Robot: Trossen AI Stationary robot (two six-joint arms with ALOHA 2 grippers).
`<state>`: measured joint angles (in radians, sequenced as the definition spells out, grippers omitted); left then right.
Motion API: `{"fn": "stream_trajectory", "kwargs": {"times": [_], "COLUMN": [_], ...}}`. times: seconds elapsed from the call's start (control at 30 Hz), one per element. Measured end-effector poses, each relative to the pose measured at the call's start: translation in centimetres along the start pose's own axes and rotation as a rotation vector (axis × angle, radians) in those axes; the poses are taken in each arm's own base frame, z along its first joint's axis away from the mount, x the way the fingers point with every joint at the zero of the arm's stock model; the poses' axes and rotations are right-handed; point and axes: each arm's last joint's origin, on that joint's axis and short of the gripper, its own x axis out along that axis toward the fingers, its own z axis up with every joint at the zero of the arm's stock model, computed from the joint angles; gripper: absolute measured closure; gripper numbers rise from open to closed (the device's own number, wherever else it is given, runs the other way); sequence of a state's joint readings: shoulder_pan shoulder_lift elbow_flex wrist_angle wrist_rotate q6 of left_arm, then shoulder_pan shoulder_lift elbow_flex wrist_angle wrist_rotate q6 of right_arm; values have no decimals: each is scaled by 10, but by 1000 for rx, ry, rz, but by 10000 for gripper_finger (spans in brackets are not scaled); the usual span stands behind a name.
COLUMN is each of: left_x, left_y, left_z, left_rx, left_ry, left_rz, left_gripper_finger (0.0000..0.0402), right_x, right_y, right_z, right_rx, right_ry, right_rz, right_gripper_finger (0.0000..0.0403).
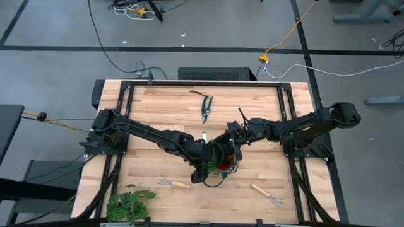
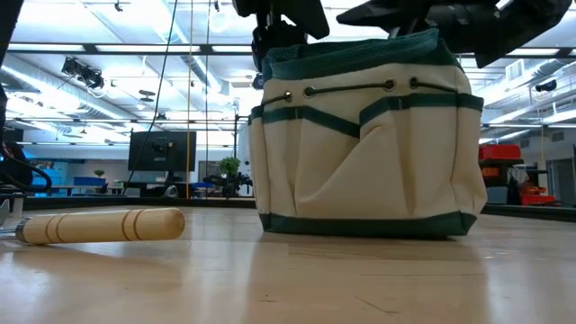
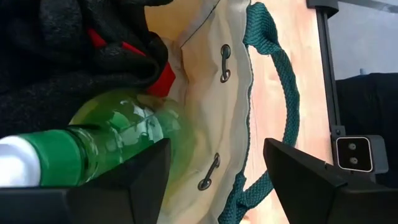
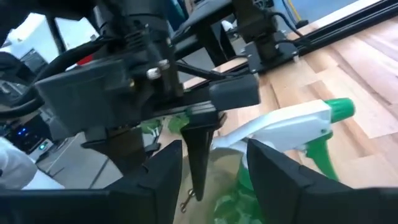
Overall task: Pick & Place Garden tools in Gardening bag
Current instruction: Put the green spray bottle into the green gardening bag, then put the right brown hand rake into the green gardening bag
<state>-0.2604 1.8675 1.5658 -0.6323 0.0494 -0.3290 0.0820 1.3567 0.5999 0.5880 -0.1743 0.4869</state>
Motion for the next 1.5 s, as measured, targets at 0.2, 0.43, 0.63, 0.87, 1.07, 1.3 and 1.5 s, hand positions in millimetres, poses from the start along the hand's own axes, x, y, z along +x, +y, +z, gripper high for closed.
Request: {"fn": "stream_trajectory", "kwargs": {"times": [0.2, 0.43, 0.63, 0.87, 1.07, 1.3, 1.5], "left_x": [-2, -37, -80, -99, -99, -99, -99], "left_y": [0, -5, -8, 5, 10, 10, 9], "left_z": [1, 14, 22, 9, 1, 2, 3], "left_rx": [0, 30, 79, 69, 66, 71, 54], "left_ry": [-12, -119, -204, -151, -96, -102, -119], "left_rz": [15, 13, 140, 465, 561, 566, 561], "left_gripper_finger": [149, 152, 152, 152, 152, 152, 152], "right_x": [-1, -5, -25, -57, -70, -75, -80], "right_y": [-4, -2, 4, 24, 49, 69, 95], "right_z": [2, 3, 2, -15, -36, -47, -3], "right_rx": [-3, 7, 66, 226, 373, 491, 395], "right_ry": [-21, 0, 116, 355, 527, 648, 597], "right_rz": [-50, -41, -99, -157, -148, -127, -76], "right_gripper_finger": [221, 221, 221, 221, 221, 221, 235]}}
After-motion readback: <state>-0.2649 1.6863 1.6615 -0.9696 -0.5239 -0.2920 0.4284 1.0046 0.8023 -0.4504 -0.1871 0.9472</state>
